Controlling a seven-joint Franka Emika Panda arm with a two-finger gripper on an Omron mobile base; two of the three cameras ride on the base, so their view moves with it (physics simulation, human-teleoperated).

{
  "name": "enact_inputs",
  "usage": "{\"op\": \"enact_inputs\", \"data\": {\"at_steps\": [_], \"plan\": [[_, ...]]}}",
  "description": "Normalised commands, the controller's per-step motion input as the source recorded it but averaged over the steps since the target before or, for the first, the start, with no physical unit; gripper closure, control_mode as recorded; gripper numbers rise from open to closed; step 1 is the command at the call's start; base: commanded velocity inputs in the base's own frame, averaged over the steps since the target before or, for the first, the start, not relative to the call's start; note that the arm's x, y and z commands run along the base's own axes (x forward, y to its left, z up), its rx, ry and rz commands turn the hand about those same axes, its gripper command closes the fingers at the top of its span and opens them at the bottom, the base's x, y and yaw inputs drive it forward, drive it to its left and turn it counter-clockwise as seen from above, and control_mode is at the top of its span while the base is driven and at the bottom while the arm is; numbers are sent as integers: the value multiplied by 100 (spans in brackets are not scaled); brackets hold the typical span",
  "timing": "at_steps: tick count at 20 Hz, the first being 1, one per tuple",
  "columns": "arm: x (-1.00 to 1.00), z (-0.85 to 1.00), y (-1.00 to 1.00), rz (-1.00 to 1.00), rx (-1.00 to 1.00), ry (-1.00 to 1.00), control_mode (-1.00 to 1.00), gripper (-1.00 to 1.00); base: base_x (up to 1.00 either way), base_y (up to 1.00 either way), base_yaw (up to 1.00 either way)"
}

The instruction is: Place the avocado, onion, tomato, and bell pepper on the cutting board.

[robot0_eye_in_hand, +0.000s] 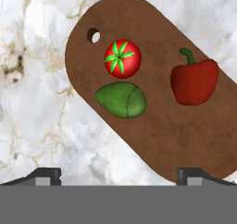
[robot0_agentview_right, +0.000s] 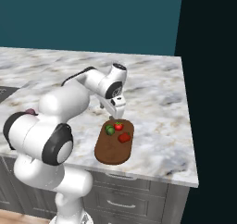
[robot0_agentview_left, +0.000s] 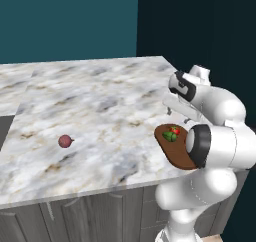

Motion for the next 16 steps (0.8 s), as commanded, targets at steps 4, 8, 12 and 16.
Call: {"op": "enact_inputs", "data": {"at_steps": [4,8,12,16], "plan": [[11,4,100,14,-1,0,-100,-100,0,0,0],[30,-2,93,14,-4,6,-100,-100,0,0,0],[35,0,99,6,-5,5,-100,-100,0,0,0],[32,0,97,-7,-4,0,-100,-100,0,0,0]]}}
